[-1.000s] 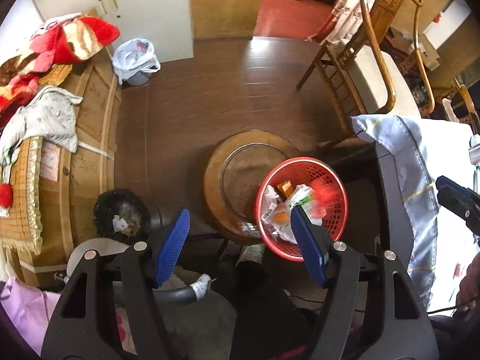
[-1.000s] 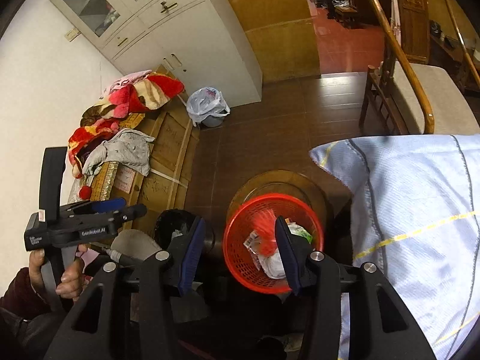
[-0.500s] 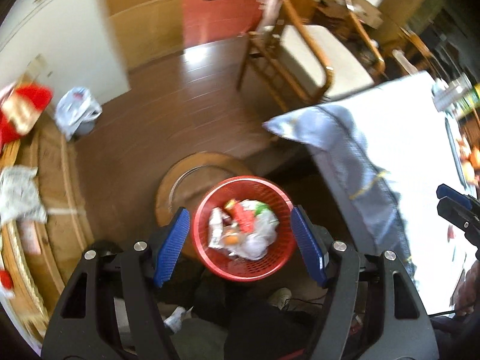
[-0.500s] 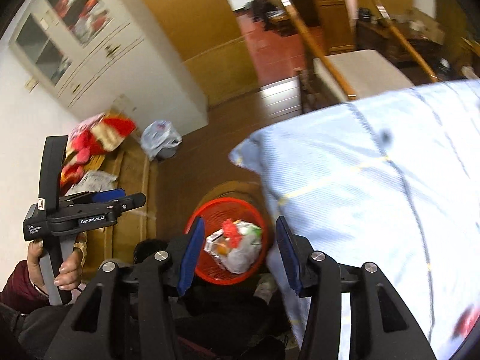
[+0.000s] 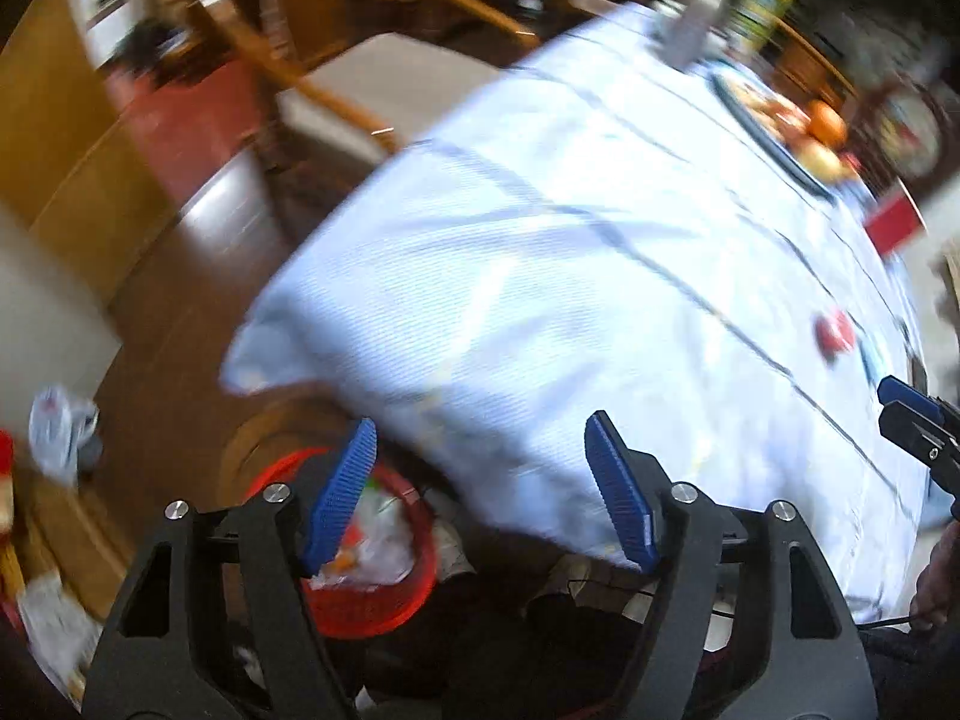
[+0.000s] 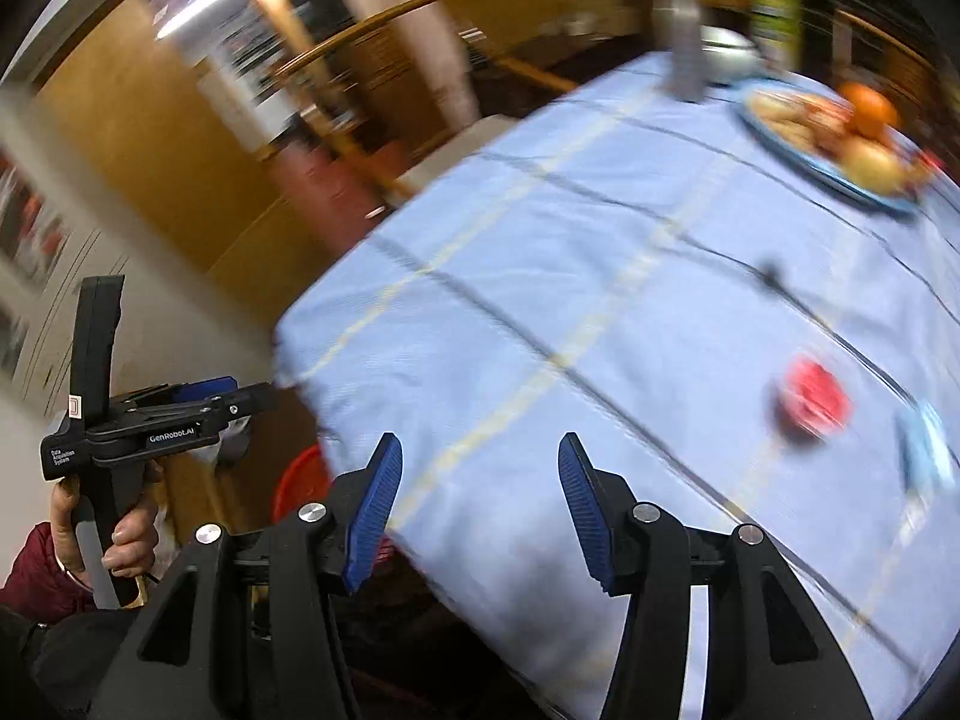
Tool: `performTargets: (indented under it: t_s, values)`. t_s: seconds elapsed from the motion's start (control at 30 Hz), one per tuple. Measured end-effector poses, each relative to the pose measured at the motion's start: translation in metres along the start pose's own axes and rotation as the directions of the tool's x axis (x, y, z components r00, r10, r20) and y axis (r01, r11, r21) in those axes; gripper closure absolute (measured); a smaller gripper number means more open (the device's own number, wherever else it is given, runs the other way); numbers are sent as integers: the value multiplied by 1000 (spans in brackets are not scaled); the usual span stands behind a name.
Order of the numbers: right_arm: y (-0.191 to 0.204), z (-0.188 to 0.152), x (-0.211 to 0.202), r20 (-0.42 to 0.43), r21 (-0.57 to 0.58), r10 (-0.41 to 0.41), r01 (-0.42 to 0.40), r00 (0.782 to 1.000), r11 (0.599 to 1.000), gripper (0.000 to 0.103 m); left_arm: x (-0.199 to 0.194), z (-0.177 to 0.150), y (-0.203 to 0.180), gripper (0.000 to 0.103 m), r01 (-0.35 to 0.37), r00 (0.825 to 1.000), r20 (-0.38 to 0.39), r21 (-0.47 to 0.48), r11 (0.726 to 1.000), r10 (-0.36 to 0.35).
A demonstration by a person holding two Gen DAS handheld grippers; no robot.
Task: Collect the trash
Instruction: 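Move both tools back over the table, then grasp the clear cup of red items with the left tool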
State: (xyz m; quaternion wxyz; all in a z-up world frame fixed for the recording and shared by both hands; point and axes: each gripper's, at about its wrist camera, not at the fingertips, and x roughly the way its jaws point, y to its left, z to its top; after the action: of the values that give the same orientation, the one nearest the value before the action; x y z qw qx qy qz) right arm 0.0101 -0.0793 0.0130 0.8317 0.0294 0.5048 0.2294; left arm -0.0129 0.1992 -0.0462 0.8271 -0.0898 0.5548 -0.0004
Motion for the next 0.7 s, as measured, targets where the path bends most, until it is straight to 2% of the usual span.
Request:
performTargets:
  t_s: [0.07, 0.17, 0.27, 0.37, 0.47, 0.6, 0.7]
  values:
    - [-26, -11, -17, 28, 73, -44, 42, 999, 996, 48, 8, 10, -28, 32, 32, 999, -10, 75, 997, -31]
    - [-65, -38, -46, 65, 202, -119, 104, 991, 974, 47, 21, 21, -79, 31, 81, 997, -31, 204, 976, -77]
    - [-96, -67, -69, 85, 311, -180, 146, 980, 939, 47, 31, 28, -131, 31, 134, 991, -54, 325, 936, -123]
    - [-118, -92, -89, 102, 401, -245, 186, 964, 897, 47, 38, 27, -169, 30, 173, 985, -80, 404, 898, -154]
    - [-134, -112, -103, 114, 478, -292, 205, 950, 854, 45, 44, 24, -212, 30, 208, 978, -107, 498, 842, -179]
    - [-157, -142, -118, 126, 577, -336, 206, 933, 790, 44, 45, 18, -247, 30, 230, 973, -122, 575, 785, -196]
    - [-168, -153, -124, 134, 623, -352, 198, 926, 757, 44, 48, 16, -267, 29, 234, 972, -131, 607, 760, -194]
